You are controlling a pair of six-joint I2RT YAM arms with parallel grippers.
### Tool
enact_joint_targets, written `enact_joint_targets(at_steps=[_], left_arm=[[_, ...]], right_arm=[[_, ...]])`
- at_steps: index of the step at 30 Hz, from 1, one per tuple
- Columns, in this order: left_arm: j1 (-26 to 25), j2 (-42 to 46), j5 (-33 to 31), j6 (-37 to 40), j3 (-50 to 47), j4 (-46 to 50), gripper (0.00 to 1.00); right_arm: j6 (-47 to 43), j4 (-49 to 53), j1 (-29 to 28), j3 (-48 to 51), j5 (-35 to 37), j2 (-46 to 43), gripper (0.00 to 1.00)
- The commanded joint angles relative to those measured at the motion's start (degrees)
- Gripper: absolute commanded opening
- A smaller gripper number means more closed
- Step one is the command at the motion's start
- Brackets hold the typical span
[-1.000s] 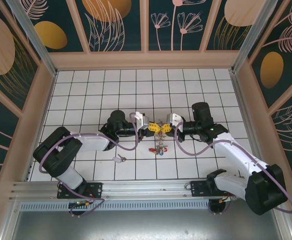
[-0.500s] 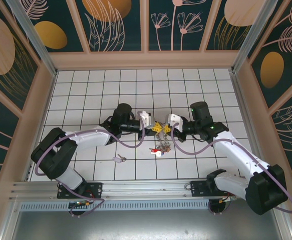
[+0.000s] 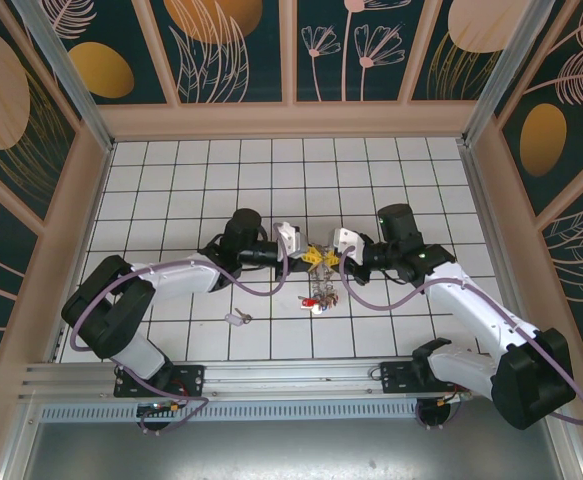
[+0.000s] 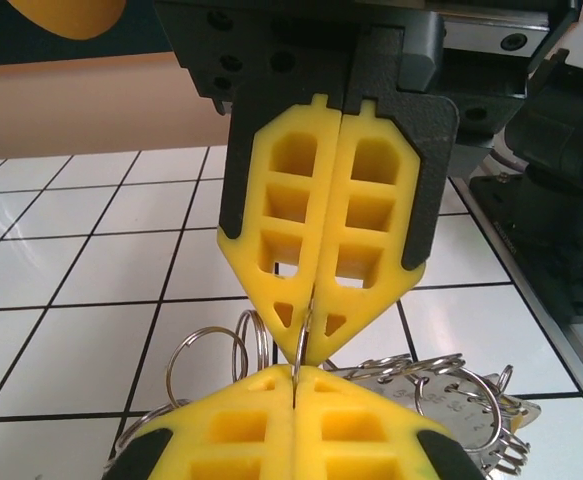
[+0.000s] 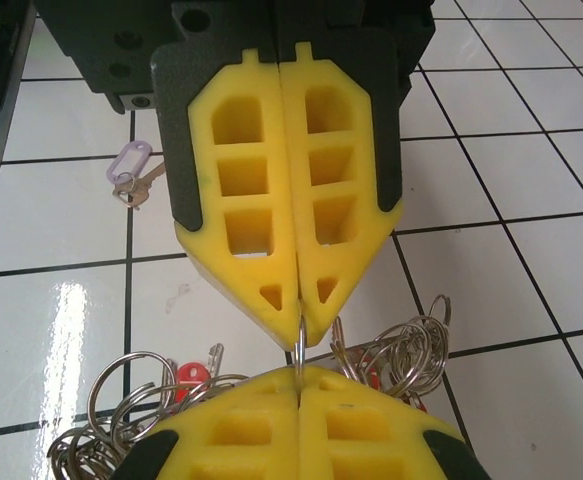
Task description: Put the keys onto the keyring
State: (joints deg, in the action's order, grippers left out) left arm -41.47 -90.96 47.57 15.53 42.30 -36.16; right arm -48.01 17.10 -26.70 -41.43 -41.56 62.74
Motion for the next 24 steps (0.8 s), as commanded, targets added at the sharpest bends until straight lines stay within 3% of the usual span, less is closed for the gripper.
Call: enact_joint_targets(at_steps=[1, 11, 13, 16, 19, 21, 24], left_arm=[[-0.2, 1.0, 1.6, -6.2, -1.4, -10.6, 0.0], [-0.2, 0.3, 3.9, -9.4, -3.0, -17.0, 0.0], [-0.2, 0.2, 4.0, -9.6, -3.3, -17.7, 0.0], [-0.2, 0.3, 3.7, -9.5, -3.2, -17.3, 0.0], [-0.2, 0.3, 2.3, -7.6, -2.5, -13.4, 0.01], [-0.2, 0.3, 2.1, -4.5, -1.2, -7.8, 0.14], [-0.2, 0.1, 1.8, 1.1, 0.3, 0.5, 0.18]], right_arm=[[0.2, -2.3, -0.7, -1.0, -3.7, -0.9, 0.05], [1.9, -5.2, -0.5, -0.1, -5.6, 0.0, 0.13], [2.0, -5.6, -0.5, -0.2, -5.5, 0.4, 0.0], [1.8, -5.7, -0.5, -0.5, -5.5, 0.8, 0.0], [1.6, -5.9, -0.5, -0.6, -5.7, 0.6, 0.0], [1.4, -5.9, -0.5, -0.6, -5.6, 0.3, 0.0], [0.8, -5.5, -0.5, -0.8, -5.7, 0.0, 0.0]])
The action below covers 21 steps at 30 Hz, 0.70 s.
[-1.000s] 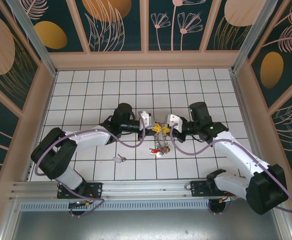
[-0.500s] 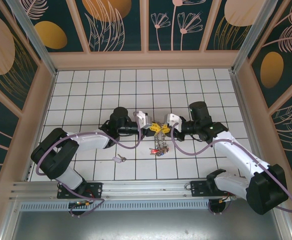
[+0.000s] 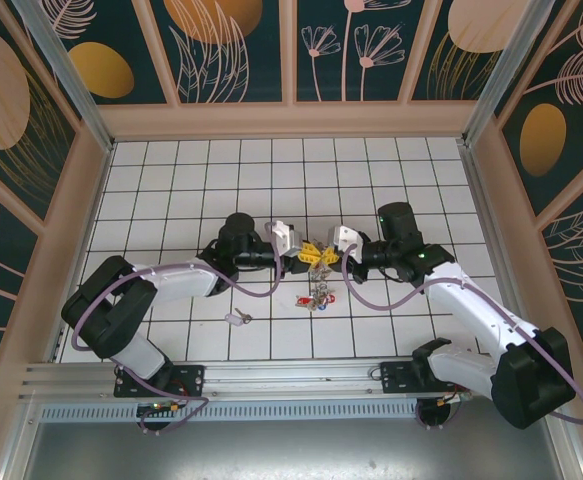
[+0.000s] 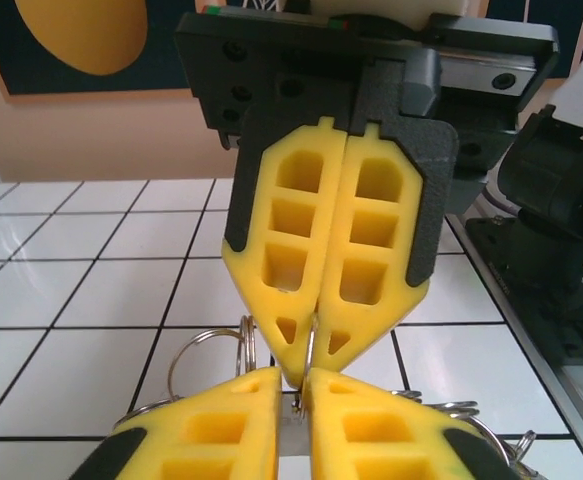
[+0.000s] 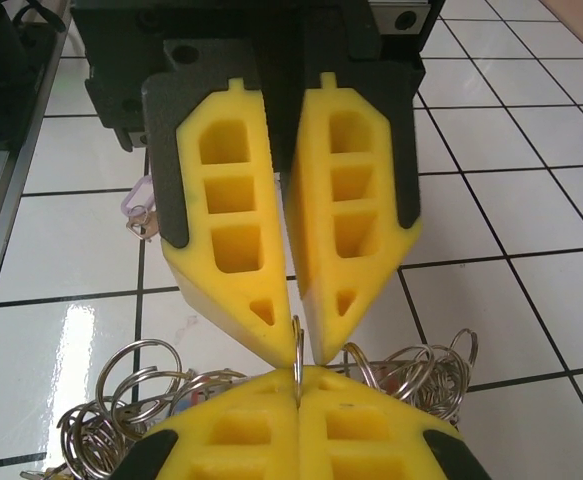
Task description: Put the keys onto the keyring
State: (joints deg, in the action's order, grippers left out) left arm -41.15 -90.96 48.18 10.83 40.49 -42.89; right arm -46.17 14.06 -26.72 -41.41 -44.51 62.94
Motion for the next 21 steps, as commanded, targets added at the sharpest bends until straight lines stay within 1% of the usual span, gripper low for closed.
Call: enact_joint_targets(at_steps=[1, 4, 5, 6, 8, 9, 11, 14, 15, 17, 19, 21], left_arm=[[-0.6, 0.2, 1.2, 7.2, 2.5, 9.1, 0.19], [-0.5, 0.2, 1.2, 9.0, 2.9, 11.6, 0.19], [-0.5, 0.2, 1.3, 9.1, 2.8, 11.8, 0.18], [-0.5, 0.1, 1.5, 9.2, 2.8, 11.8, 0.15], [-0.6, 0.0, 1.9, 8.9, 2.8, 10.8, 0.02], [-0.5, 0.0, 2.1, 8.3, 2.6, 9.7, 0.0], [-0.6, 0.2, 3.2, 7.2, 2.0, 6.8, 0.0], [-0.5, 0.9, 2.6, 2.5, 0.1, -0.6, 0.0], [-0.5, 1.1, 2.6, 1.5, 0.0, -1.6, 0.0], [-0.4, 1.6, 2.0, 0.1, 0.0, -2.4, 0.0], [-0.3, 2.3, 1.0, -1.0, -0.5, -3.8, 0.0], [0.1, 3.0, 1.1, -1.5, -0.8, -4.4, 0.0]], right_arm=[[-1.0, -2.3, -0.4, -1.0, -2.7, -0.2, 0.0], [-1.0, -2.5, -0.4, -1.1, -2.8, -0.2, 0.0], [-1.0, -2.5, -0.5, -1.2, -2.9, -0.1, 0.0], [-0.9, -2.6, -0.4, -1.3, -3.2, 0.0, 0.0], [-0.9, -2.7, -0.5, -1.4, -3.6, 0.3, 0.0], [-0.9, -3.0, -0.6, -1.3, -3.8, 0.3, 0.0], [-0.7, -3.3, -0.6, -1.3, -3.8, 0.4, 0.0], [-1.8, -2.0, -0.6, -1.4, -3.4, 0.5, 0.0], [-2.2, -1.4, -0.5, -1.3, -3.1, 0.4, 0.0], [-2.6, -0.9, 0.1, -0.6, -2.3, -0.2, 0.1], [-2.4, -0.8, 1.0, 0.1, -2.7, -1.3, 0.17], [-2.3, -0.7, 1.9, 0.8, -2.7, -2.4, 0.2]])
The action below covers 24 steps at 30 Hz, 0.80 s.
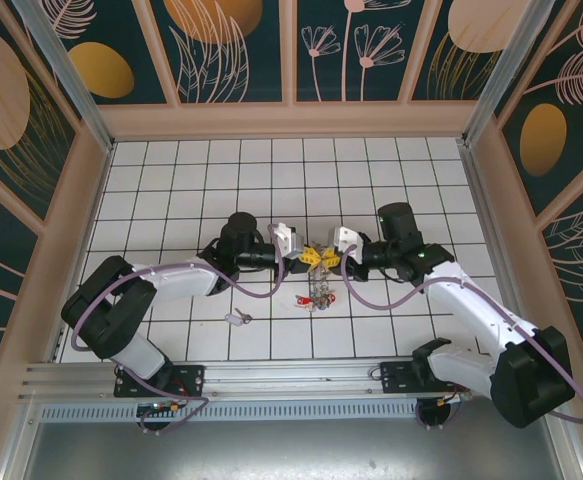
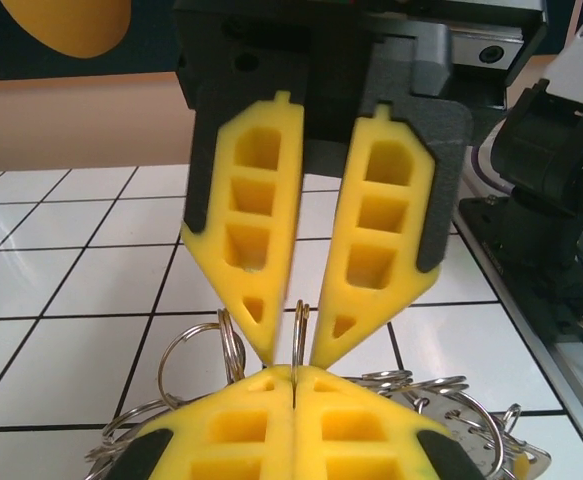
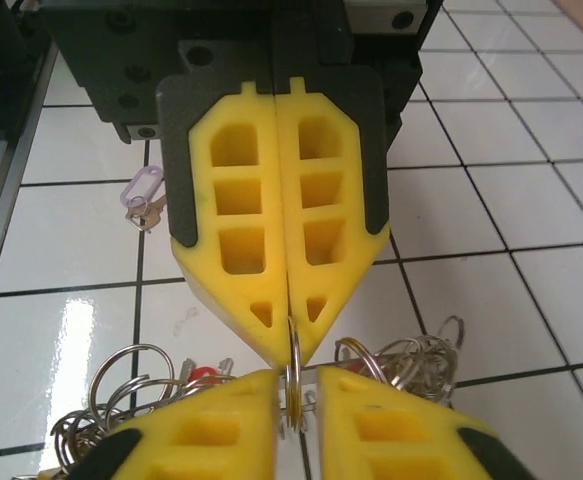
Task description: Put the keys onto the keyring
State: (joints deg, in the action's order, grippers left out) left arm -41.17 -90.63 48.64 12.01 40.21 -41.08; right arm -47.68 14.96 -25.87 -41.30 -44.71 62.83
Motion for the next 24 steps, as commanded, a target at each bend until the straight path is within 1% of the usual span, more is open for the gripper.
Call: enact_joint_targets(at_steps=[1, 8, 12, 15, 17, 20, 24], left_arm=[[0.2, 3.1, 0.8, -2.4, -0.5, -5.8, 0.0], [0.4, 3.0, 2.8, -3.1, -0.3, -6.4, 0.0], [0.5, 2.4, 3.0, -3.7, -0.2, -7.3, 0.0], [0.5, 1.9, 3.2, -4.1, -0.1, -7.8, 0.0], [0.4, 1.5, 3.1, -4.1, 0.0, -7.9, 0.0], [0.5, 1.2, 3.1, -4.5, -0.1, -8.7, 0.0], [0.4, 0.8, 3.0, -5.2, -0.2, -9.9, 0.0]], right_arm=[[-0.8, -1.3, 1.6, 1.0, -2.5, -2.8, 0.21], [-0.6, -1.0, 2.6, 1.0, -5.1, -3.2, 0.2], [-0.2, -2.3, 2.5, 1.1, -5.6, -3.1, 0.23], [0.2, -3.2, 2.5, 1.1, -6.3, -2.9, 0.23], [0.3, -3.5, 2.3, 1.1, -6.8, -2.7, 0.21], [0.3, -3.5, 2.1, 0.9, -7.1, -2.3, 0.13], [0.5, -3.5, 1.7, 0.9, -7.2, -1.6, 0.14]])
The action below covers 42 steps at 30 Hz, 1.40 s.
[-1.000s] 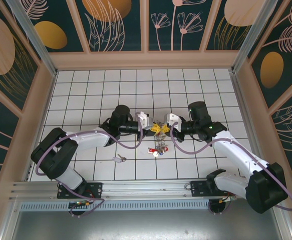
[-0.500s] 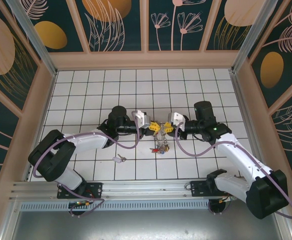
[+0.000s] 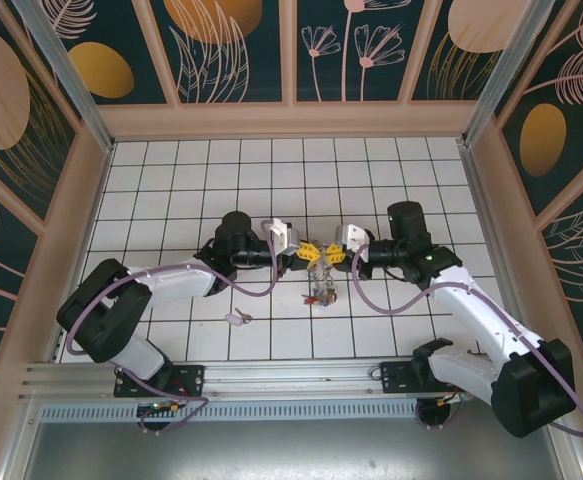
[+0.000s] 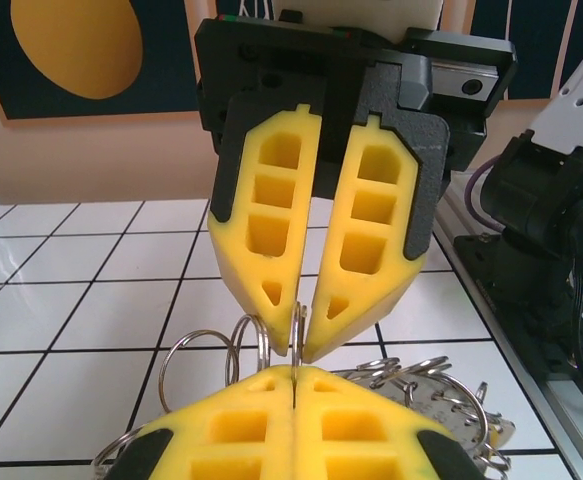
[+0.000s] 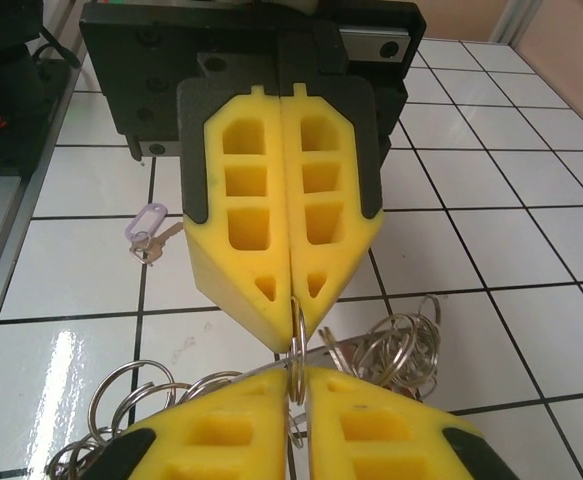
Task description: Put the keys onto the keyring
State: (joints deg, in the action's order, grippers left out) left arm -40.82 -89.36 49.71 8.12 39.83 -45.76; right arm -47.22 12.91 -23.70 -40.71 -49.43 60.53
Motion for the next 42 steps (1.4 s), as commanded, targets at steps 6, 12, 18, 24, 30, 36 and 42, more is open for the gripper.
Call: enact_joint_targets(at_steps=[6, 12, 18, 24, 30, 36, 42], left_arm=[[0.1, -1.2, 2.3, -1.9, 0.2, -5.9, 0.0], [-0.1, -1.9, 3.4, 1.1, 2.9, 2.2, 0.17], [-0.1, -2.2, 3.9, 7.0, 4.5, 10.7, 0.19], [-0.1, -2.5, 4.4, 6.8, 4.6, 10.2, 0.16], [-0.8, -3.0, 5.1, 4.3, 4.9, 6.6, 0.14], [-1.0, -3.7, 5.7, 0.3, 4.3, 1.0, 0.0], [-1.0, -2.7, 5.0, -3.1, 2.2, -5.0, 0.0]], right_arm=[[0.2, -2.3, -0.9, 0.1, -2.6, 1.5, 0.05], [-0.7, -1.4, -0.9, -0.5, -2.0, 1.8, 0.0], [-1.6, 0.1, -1.0, -1.0, -1.6, 1.8, 0.0], [-1.6, 0.2, -1.1, -1.2, -1.9, 2.2, 0.0], [-1.7, 0.2, -2.0, -1.6, -1.3, 3.2, 0.0], [-2.0, 0.1, -2.2, -1.3, -0.8, 3.4, 0.0], [-2.5, 1.0, -1.9, -0.8, 0.5, 2.8, 0.0]])
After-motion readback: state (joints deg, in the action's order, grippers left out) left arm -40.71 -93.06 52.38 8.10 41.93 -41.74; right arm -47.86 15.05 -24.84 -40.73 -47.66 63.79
